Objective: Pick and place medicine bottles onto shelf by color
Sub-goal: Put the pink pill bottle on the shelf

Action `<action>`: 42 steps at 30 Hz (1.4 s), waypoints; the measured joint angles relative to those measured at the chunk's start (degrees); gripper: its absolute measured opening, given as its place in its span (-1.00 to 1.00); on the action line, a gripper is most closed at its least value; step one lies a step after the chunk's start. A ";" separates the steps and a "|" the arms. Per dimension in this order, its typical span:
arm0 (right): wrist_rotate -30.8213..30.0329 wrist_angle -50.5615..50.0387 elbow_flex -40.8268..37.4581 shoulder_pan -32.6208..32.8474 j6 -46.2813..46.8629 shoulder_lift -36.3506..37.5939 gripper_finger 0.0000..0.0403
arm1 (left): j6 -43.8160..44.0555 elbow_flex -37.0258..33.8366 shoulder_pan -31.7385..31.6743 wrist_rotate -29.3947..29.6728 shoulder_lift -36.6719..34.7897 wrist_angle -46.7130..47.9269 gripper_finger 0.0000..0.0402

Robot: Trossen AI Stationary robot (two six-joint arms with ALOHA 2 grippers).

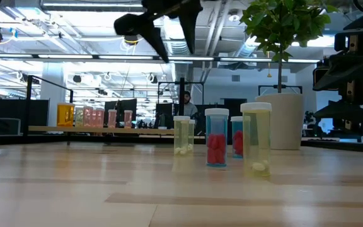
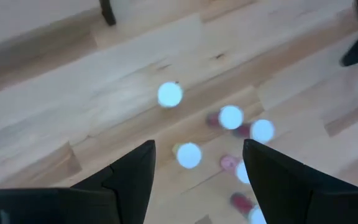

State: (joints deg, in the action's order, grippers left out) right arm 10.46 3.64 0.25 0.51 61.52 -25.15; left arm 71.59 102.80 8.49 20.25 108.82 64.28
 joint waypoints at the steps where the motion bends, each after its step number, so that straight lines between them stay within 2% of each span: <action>1: 0.00 0.00 0.01 -0.01 0.00 0.01 0.24 | 1.11 -0.81 0.40 0.27 0.04 -0.24 0.14; 5: 0.00 0.00 0.02 -0.02 0.00 0.00 0.24 | 3.88 -5.16 1.24 1.13 0.02 -5.42 0.14; 16: 0.00 0.00 0.00 0.00 0.00 -0.01 0.24 | 8.08 -15.19 1.33 -1.92 0.06 -16.39 0.14; 24: 0.00 0.00 0.02 -0.02 0.00 0.01 0.24 | 8.63 -21.45 1.48 -1.94 0.06 -25.73 0.14; 34: 0.00 0.00 0.01 -0.01 0.00 -0.01 0.24 | 8.37 -21.99 1.86 0.28 1.30 -27.34 0.23; 42: -0.02 -0.07 0.00 0.00 0.00 0.01 0.24 | 8.01 -21.80 1.96 -2.03 4.06 -28.94 0.34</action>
State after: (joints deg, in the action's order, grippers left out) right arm 10.44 3.57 0.25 0.51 61.52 -25.15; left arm 79.59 81.00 10.46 18.22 112.87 35.33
